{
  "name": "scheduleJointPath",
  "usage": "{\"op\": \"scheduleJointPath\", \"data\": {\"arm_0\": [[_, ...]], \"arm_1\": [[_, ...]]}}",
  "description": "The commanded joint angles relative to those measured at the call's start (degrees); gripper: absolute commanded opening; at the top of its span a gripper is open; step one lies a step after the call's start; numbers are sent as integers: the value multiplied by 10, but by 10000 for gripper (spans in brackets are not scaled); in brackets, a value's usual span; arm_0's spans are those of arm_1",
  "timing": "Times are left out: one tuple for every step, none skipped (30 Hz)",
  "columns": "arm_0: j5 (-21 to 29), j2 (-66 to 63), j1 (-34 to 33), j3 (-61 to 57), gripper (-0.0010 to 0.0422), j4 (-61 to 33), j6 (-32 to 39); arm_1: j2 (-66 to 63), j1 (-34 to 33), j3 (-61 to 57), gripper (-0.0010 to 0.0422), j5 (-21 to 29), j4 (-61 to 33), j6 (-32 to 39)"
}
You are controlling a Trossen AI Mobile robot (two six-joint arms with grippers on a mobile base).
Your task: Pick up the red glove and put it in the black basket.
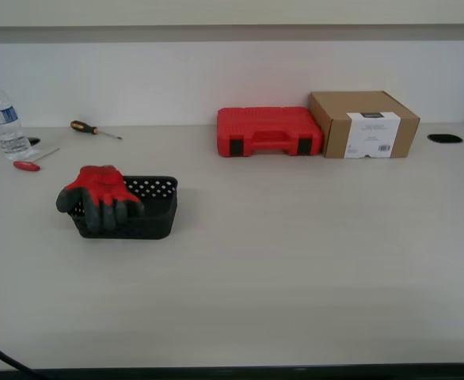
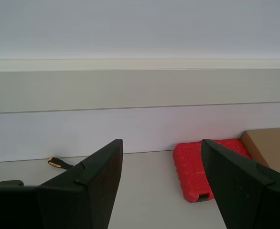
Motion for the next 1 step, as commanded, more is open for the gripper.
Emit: {"op": "scheduleJointPath", "data": {"arm_0": [[0, 0, 0, 0, 0, 2, 2]], "arm_1": [[0, 0, 0, 219, 1, 1, -1]]}}
